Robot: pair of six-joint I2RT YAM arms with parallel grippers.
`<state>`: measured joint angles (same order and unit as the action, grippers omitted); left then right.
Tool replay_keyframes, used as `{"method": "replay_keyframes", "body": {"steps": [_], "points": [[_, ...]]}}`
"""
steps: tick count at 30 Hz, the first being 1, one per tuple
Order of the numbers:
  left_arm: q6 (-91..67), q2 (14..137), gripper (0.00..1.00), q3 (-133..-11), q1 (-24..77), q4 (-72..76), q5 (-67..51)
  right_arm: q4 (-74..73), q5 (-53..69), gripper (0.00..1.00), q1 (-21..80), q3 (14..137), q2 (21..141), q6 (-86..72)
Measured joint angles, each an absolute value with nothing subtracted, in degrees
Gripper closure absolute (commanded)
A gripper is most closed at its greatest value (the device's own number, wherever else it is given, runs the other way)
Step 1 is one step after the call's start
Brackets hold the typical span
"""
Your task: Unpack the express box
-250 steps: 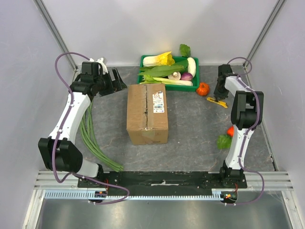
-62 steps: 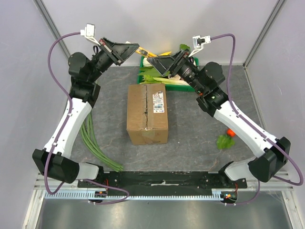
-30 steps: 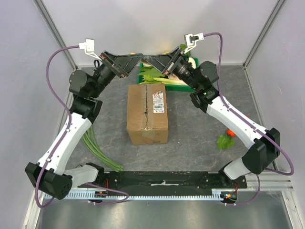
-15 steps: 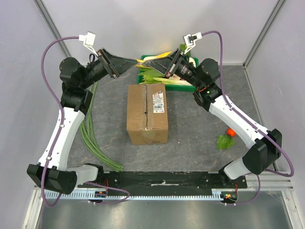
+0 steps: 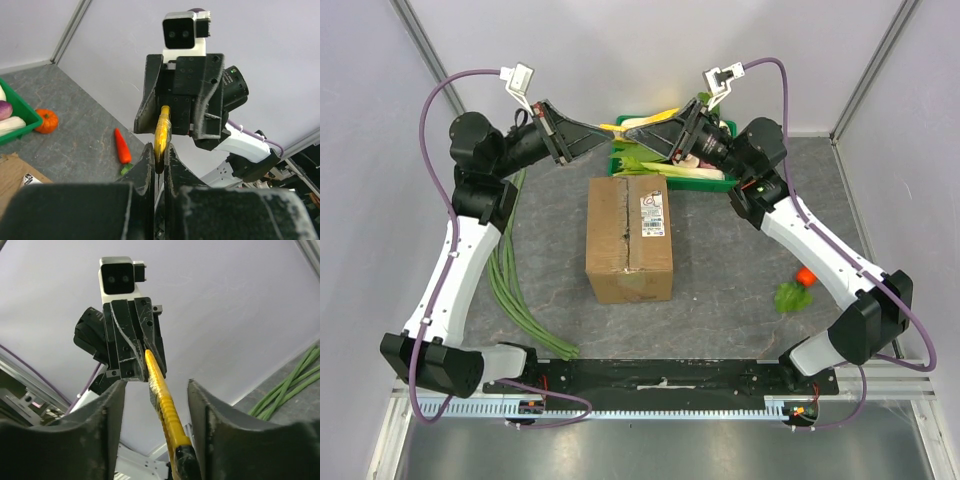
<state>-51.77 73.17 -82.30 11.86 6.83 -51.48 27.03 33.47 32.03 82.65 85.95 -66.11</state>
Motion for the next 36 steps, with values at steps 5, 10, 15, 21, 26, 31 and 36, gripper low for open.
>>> {"method": "replay_keyframes", "body": {"steps": [5,10,15,21,26,31,36], "points": [[-54.19,73.08,0.98,-80.64,11.68,11.05,-49.87,30.35,33.85,0.26,32.05,82.65,85.97,-67.22],[-58.54,71.66,0.98,-75.46,11.77,18.17,-46.33,35.09,33.65,0.27,32.01,82.65,86.83,-70.5],[-61.3,68.97,0.98,-70.0,12.23,23.62,-41.39,37.52,33.65,0.35,32.16,82.65,88.51,-72.4],[-62.35,67.85,0.98,-66.46,13.67,27.31,-36.71,35.88,33.47,0.45,32.4,83.18,89.12,-70.91],[-62.39,67.7,0.98,-66.24,14.02,28.38,-36.05,33.32,33.15,0.57,32.4,84.49,89.12,-68.88],[-62.5,67.53,0.98,-66.24,14.15,28.97,-36.01,31.51,32.93,0.65,32.4,85.49,89.56,-67.64],[-62.5,67.57,0.98,-66.24,14.17,28.38,-35.92,29.87,33.21,0.64,32.42,85.89,90.0,-66.57]]}}
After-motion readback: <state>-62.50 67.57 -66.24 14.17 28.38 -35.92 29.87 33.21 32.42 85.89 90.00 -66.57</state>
